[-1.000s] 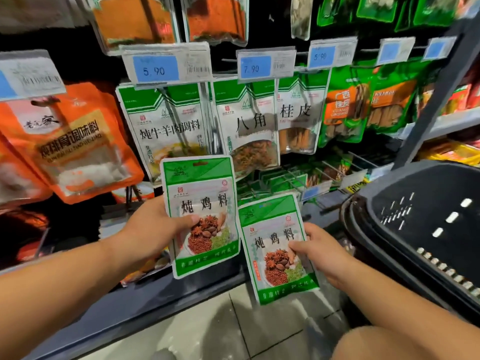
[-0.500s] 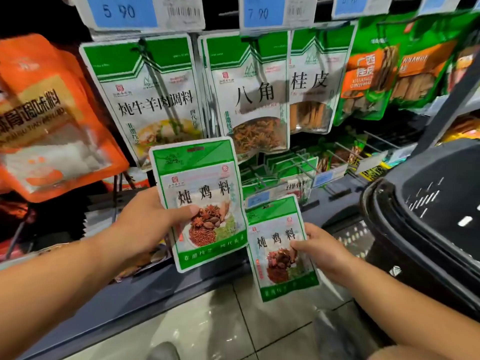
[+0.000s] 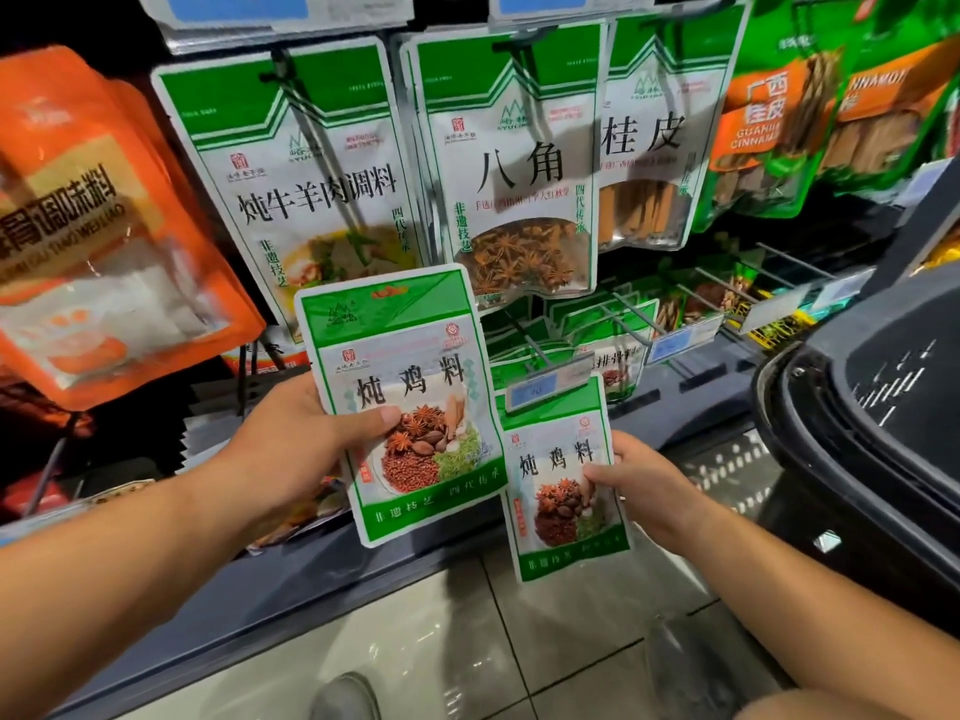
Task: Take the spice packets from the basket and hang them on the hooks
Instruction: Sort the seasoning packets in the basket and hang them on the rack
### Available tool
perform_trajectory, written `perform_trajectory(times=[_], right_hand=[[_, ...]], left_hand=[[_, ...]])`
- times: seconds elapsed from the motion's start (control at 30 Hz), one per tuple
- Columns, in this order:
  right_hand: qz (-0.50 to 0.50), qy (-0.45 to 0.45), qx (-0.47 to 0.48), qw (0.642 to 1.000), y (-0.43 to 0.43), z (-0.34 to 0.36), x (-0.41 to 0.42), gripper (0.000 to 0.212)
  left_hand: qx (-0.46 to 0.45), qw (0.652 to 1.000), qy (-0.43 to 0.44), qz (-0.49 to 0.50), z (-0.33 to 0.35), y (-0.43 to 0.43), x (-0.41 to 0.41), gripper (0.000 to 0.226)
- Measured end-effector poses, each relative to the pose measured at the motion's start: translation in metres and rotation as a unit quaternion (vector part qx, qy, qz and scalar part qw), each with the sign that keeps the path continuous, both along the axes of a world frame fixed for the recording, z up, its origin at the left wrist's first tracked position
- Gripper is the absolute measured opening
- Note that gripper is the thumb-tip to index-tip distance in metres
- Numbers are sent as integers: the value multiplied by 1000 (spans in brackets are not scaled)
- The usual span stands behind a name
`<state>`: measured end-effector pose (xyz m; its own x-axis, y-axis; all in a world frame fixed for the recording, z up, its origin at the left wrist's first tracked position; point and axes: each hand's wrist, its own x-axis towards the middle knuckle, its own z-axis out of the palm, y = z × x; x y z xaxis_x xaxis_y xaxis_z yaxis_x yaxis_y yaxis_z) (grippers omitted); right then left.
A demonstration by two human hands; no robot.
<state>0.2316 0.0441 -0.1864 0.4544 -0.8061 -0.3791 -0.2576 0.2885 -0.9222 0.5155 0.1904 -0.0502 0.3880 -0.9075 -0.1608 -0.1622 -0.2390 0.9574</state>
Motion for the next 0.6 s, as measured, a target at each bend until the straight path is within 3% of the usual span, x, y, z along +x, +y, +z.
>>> perform_trajectory(times=[0.23, 0.53, 0.6], right_hand=[[2, -5, -19, 1000, -11, 5, 12, 30], [-47, 88, -36, 994, -30, 4, 30, 16], [-47, 103, -40, 993, -33, 2, 34, 24]], left_hand=[[-7, 1000, -11, -24, 5, 0, -2, 27], [-6, 1000, 0, -30, 7, 1, -8, 26], [-4, 999, 10, -31, 7, 0, -8, 28]])
